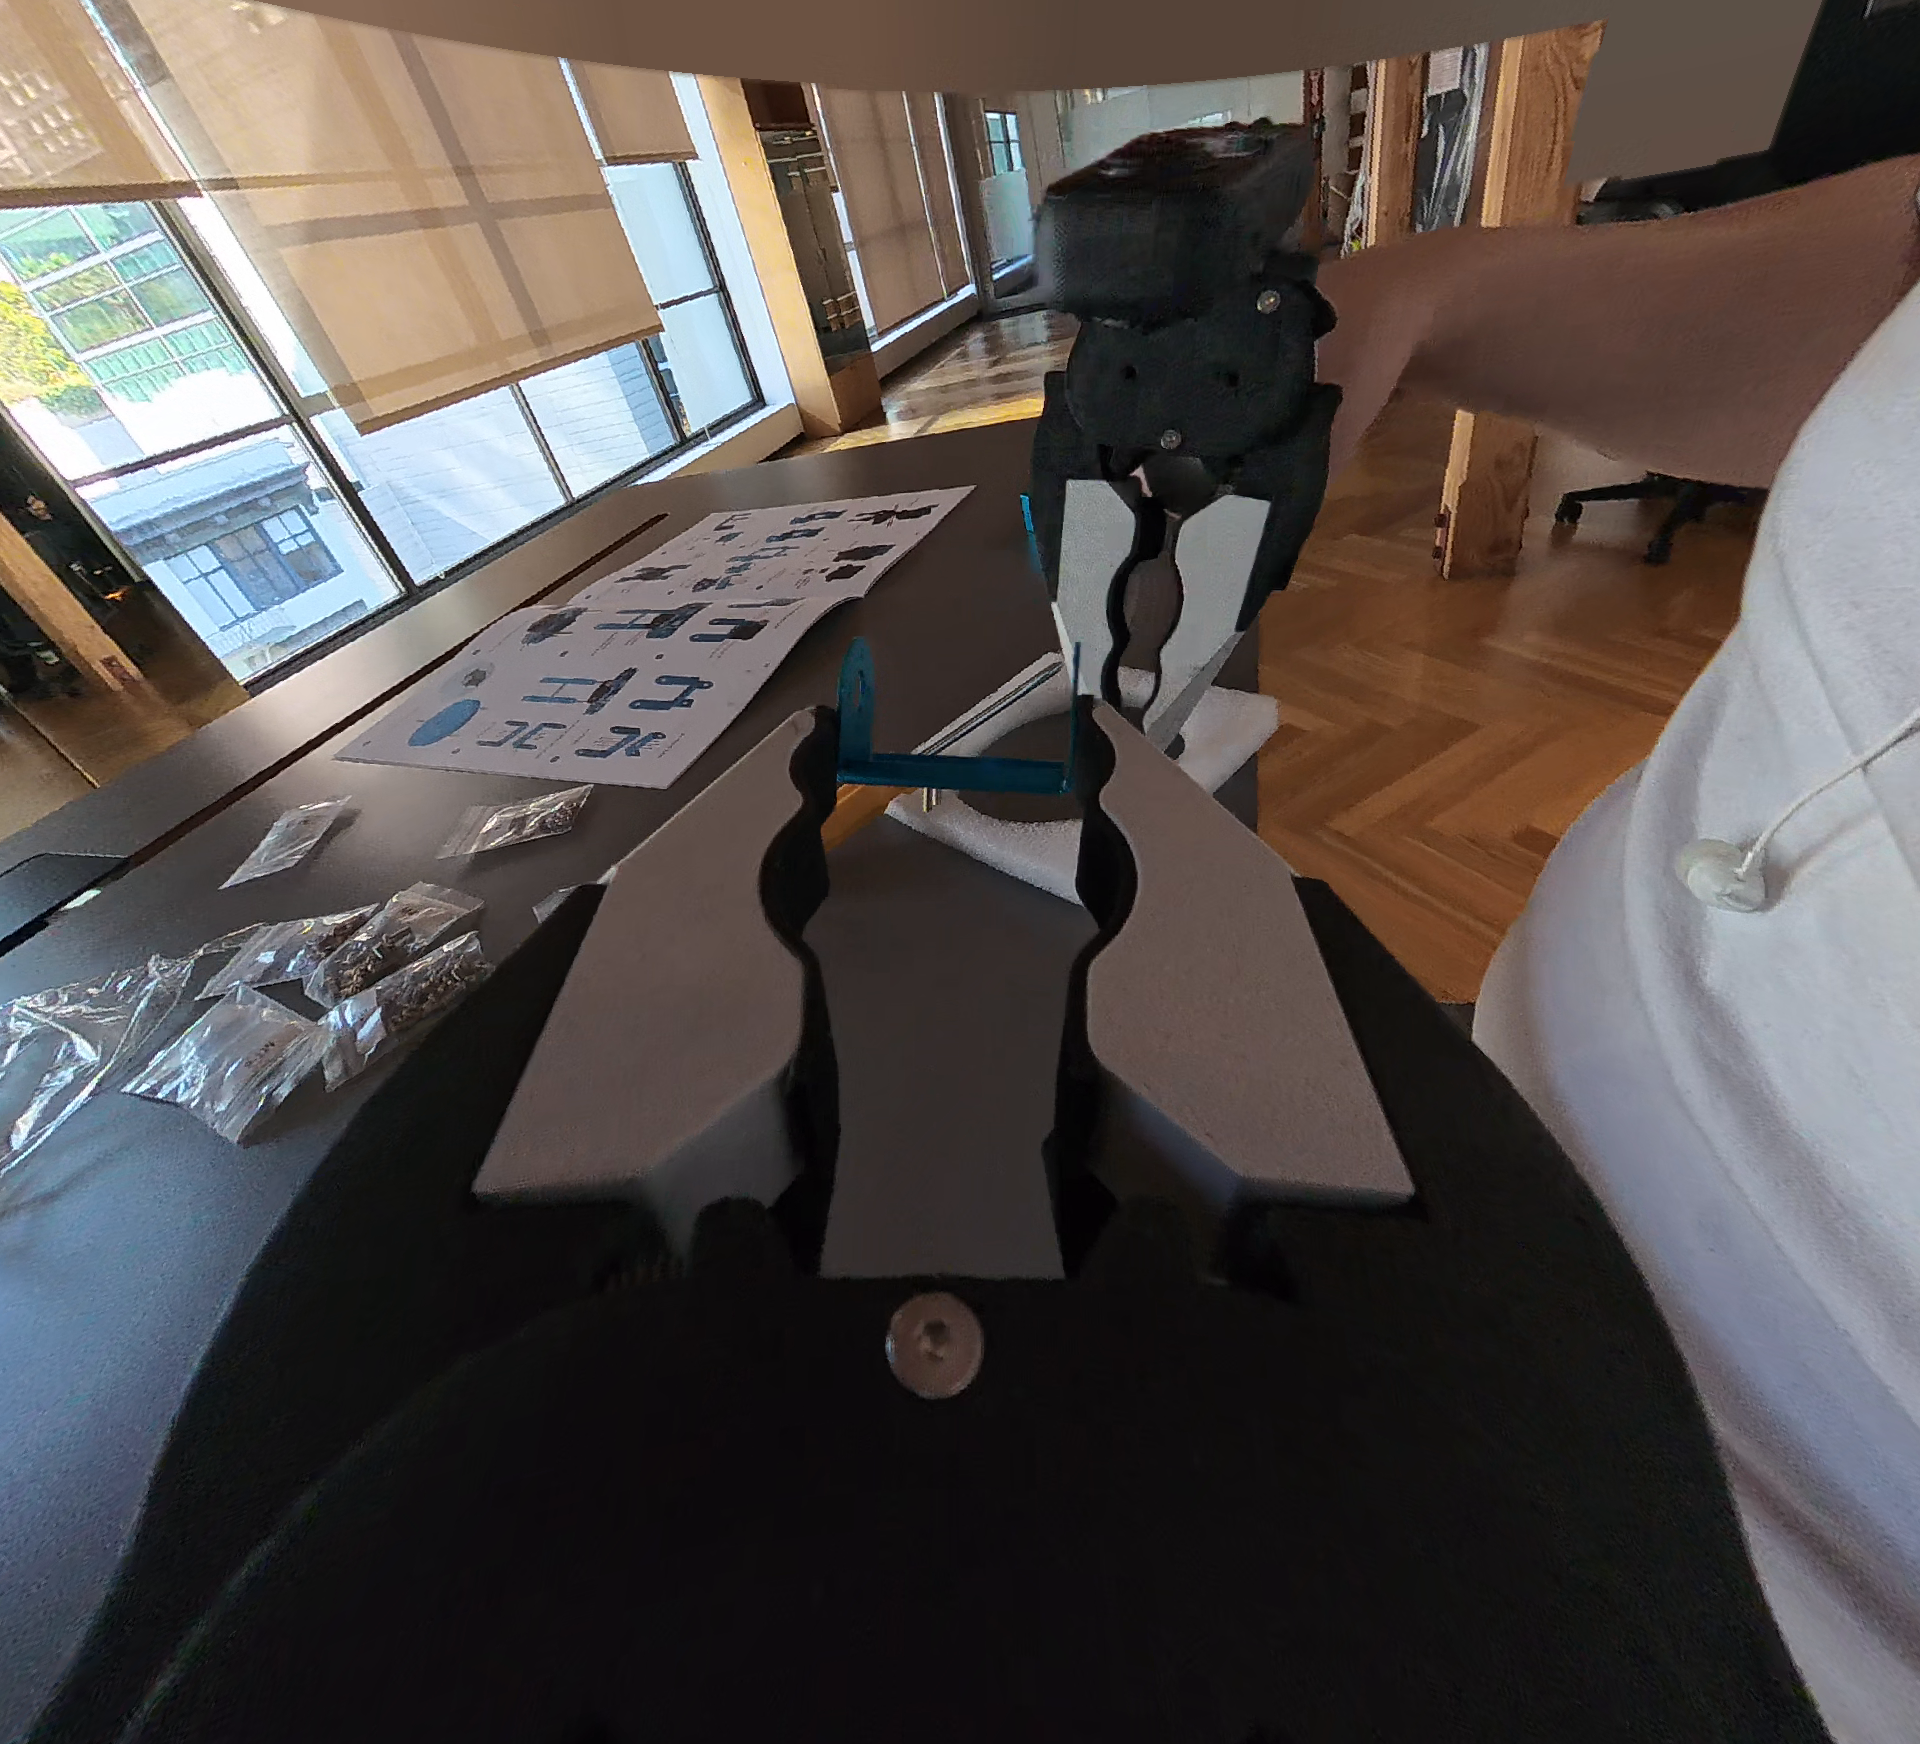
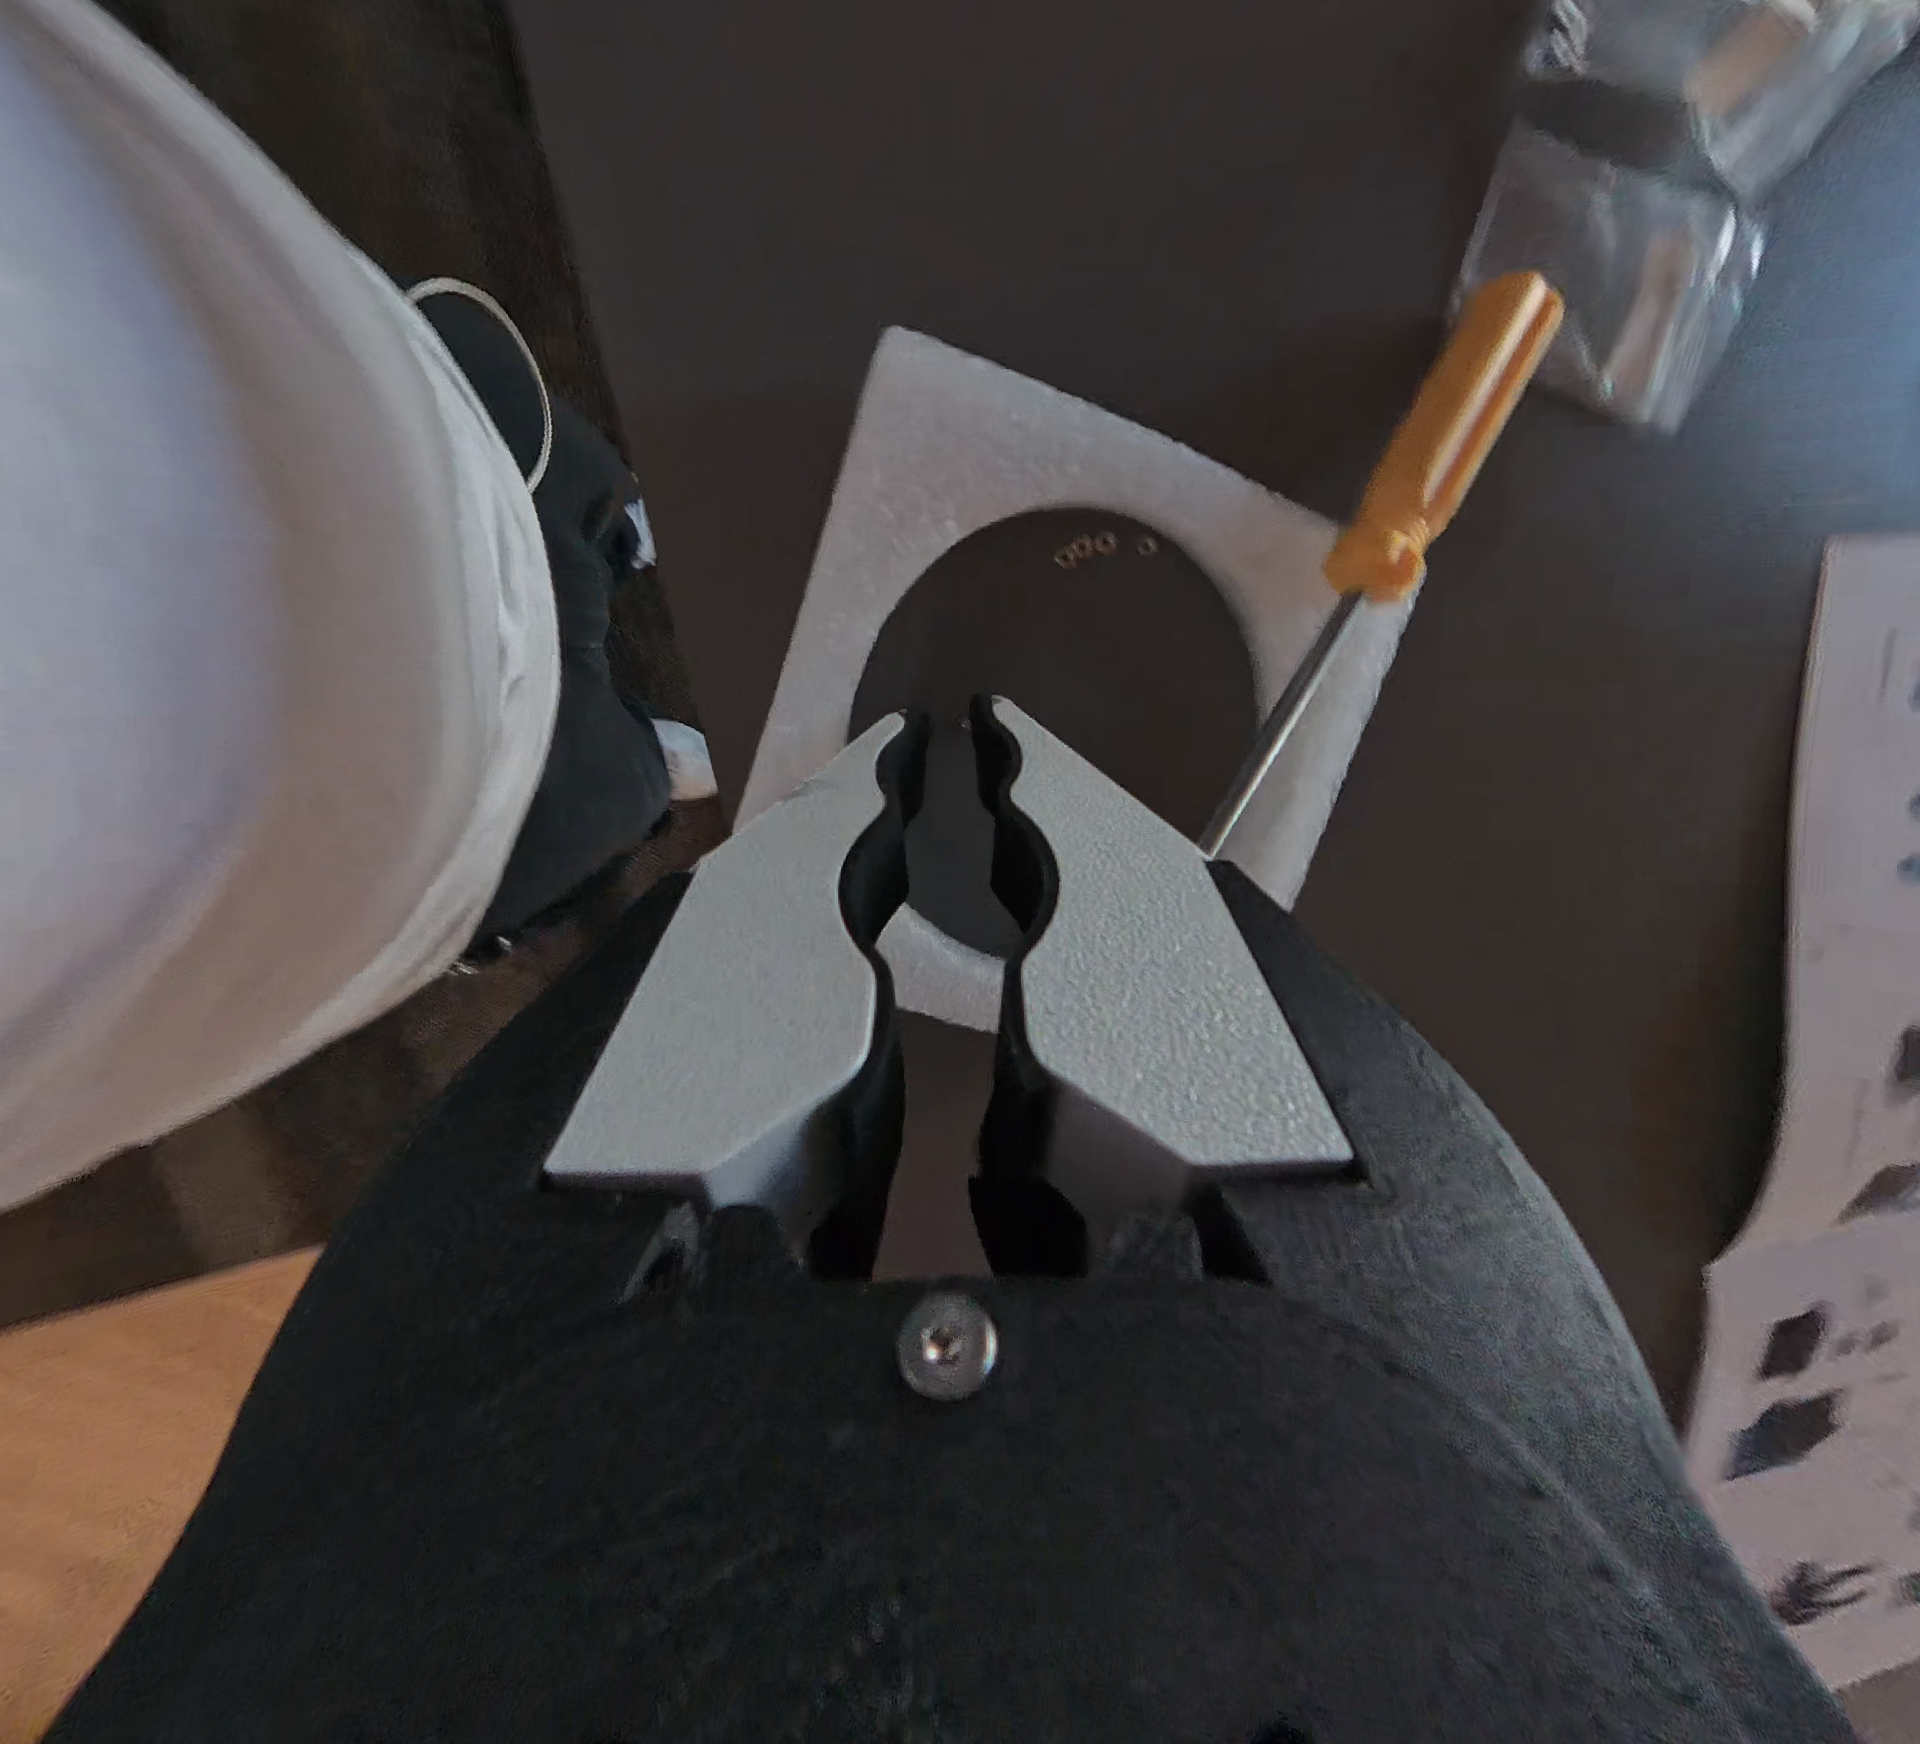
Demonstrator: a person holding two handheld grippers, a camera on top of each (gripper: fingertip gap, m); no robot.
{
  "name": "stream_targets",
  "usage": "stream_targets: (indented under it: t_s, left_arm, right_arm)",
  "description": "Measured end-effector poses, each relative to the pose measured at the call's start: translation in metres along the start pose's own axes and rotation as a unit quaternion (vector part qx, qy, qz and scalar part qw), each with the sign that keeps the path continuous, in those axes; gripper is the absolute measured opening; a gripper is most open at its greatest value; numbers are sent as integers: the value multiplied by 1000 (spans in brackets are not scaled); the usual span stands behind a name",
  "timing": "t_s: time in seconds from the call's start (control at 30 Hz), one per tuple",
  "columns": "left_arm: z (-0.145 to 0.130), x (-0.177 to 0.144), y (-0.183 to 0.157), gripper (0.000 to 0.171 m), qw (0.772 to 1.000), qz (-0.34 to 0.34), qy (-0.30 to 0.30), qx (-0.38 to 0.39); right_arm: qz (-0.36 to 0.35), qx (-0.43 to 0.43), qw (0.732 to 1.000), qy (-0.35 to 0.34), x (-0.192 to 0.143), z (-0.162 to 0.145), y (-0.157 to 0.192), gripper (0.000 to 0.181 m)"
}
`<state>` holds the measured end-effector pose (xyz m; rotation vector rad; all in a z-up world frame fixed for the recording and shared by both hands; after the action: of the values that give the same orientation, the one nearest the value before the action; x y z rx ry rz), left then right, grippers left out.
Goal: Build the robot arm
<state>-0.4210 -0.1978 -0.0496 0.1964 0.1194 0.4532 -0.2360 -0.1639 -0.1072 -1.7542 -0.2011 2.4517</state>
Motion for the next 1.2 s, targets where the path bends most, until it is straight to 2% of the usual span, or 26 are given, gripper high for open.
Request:
stream_targets:
  t_s: [0.07,0.27,0.5,0.97,1.2]
  left_arm:
    - [1,-2,-1,45,1000,6,2,2]
    - [2,-6,-8,45,1000,22,4,4]
    - [2,-10,-14,45,999,40,4,2]
    - [5,-9,-23,45,999,45,2,2]
    - [5,-8,-24,45,999,48,2,2]
  right_arm:
    - [-7,-45,999,2,1,0,-3,6]
    - [50,-95,993,42,3,-2,-7,7]
    - [53,-120,990,49,7,3,-9,7]
    - [44,-134,988,59,10,-1,-9,6]
    - [46,-90,994,29,3,0,-16,7]
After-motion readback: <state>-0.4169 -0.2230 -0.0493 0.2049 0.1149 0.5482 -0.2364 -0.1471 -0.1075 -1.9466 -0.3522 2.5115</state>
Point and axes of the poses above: each gripper's, where its closed fingertips meet, x out along the fingers, z out of its top, y = z × x across the jaws, the point moved 6 cm from there along -x, back along the fingers, and after that the axes turned 2 degrees about y, right-handed, at the moved point
